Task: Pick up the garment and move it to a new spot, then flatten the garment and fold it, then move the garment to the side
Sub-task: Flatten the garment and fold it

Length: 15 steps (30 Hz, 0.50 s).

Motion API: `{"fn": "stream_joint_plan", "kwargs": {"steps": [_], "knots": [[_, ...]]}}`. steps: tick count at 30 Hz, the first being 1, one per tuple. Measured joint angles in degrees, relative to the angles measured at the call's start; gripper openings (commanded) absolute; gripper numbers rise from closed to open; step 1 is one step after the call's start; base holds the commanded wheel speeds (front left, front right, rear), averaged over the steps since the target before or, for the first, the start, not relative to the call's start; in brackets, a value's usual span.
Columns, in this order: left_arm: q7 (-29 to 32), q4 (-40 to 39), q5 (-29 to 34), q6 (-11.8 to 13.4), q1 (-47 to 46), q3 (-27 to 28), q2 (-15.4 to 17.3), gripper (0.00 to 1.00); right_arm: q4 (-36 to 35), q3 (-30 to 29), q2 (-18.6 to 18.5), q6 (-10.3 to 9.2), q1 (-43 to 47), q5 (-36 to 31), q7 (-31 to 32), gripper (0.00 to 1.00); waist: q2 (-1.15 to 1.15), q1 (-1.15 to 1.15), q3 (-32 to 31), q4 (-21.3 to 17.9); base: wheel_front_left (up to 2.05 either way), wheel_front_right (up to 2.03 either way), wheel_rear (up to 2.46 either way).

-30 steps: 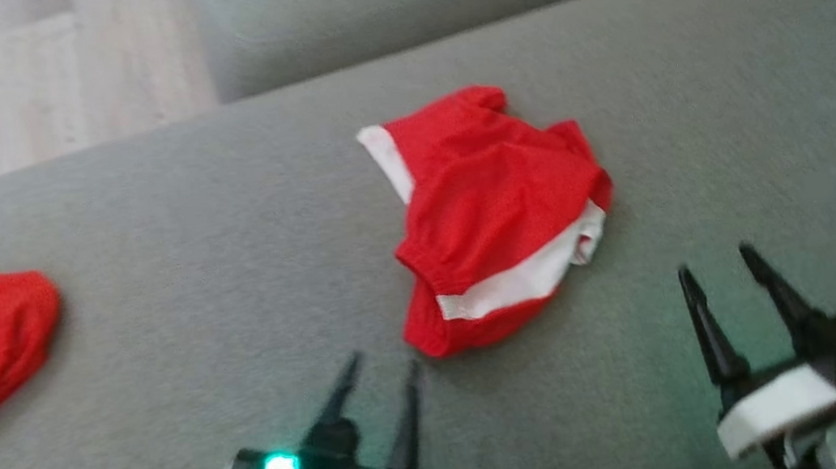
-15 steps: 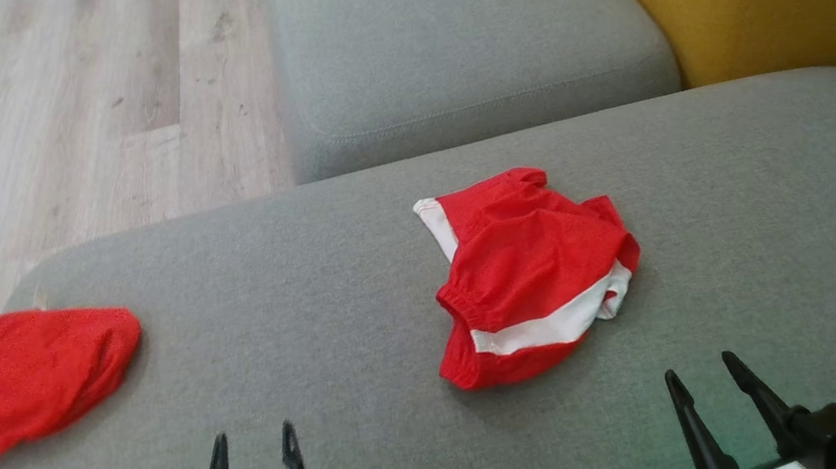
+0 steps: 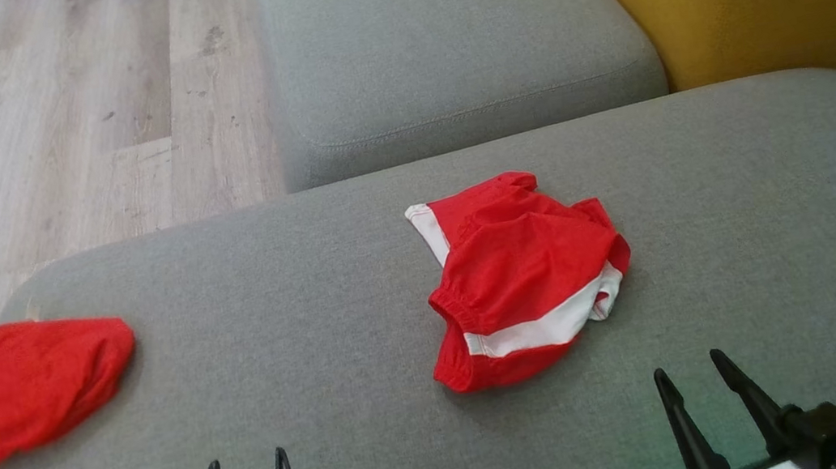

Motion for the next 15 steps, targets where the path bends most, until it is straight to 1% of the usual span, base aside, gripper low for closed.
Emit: {"fn": "stream_joint_plan", "kwargs": {"steps": [3,12,15], "knots": [[0.00,0.09,0.00,-0.46,0.00,0.02,-0.02,1.00,-0.01,-0.02,-0.05,0.00,-0.01,0.00,0.00,1.00,0.00,0.00,0.11,0.24,0.00,0.00,0.00],[0.00,0.25,-0.13,-0.60,-0.03,-0.33,-0.03,1.00,-0.62,-0.22,-0.07,0.00,-0.03,0.42,0.00,1.00,0.00,0.00,0.77,0.32,0.00,0.00,0.00],[0.01,1.87,-1.56,-1.70,-0.25,-1.25,-0.03,1.00,-0.85,-0.37,-0.09,0.00,-0.16,0.43,0.00,1.00,0.00,0.00,1.57,0.05,0.00,0.00,0.00]]}}
